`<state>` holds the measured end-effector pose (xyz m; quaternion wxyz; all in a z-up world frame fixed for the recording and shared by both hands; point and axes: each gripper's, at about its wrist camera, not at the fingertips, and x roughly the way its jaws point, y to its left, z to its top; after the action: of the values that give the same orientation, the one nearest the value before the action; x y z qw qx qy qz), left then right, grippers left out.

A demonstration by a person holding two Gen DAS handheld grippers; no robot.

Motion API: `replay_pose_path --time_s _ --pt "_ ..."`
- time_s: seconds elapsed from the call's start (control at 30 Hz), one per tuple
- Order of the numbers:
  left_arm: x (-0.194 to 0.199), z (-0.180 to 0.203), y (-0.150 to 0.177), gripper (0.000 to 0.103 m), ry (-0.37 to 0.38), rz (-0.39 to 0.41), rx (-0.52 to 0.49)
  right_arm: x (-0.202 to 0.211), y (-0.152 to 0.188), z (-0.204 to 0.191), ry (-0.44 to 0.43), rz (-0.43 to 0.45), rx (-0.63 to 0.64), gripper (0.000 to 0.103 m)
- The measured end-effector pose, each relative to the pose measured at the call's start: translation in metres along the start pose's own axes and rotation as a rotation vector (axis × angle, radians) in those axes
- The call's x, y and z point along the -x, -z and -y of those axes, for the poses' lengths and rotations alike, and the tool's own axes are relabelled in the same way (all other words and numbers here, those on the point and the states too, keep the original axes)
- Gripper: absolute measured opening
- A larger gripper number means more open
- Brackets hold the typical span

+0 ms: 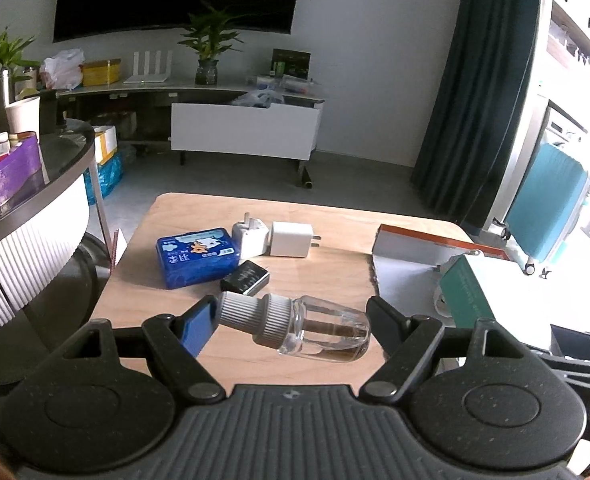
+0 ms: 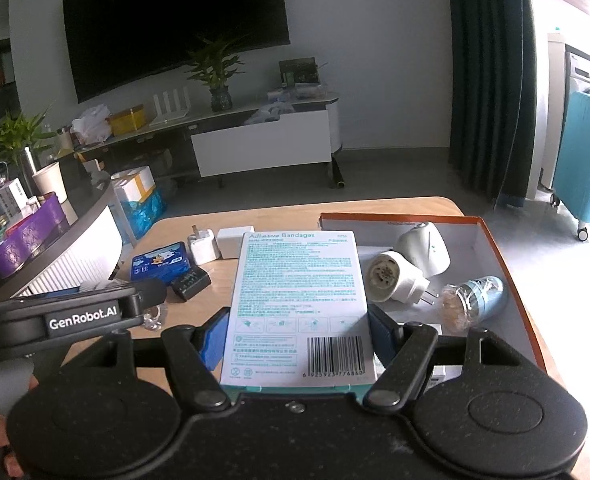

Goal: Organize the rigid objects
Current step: 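Carry the glass bottle and bandage box over the orange-rimmed box with both grippers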

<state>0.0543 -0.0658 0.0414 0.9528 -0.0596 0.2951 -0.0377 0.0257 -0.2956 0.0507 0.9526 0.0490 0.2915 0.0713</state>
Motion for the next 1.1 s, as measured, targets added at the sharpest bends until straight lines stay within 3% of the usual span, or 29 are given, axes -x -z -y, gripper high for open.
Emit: replay_pose_path --time_s 1.1 --pt "0.002 0.038 0.006 0.082 0.078 -0.015 -0.064 0.024 0.004 0.032 0.060 0.034 -0.053 0.084"
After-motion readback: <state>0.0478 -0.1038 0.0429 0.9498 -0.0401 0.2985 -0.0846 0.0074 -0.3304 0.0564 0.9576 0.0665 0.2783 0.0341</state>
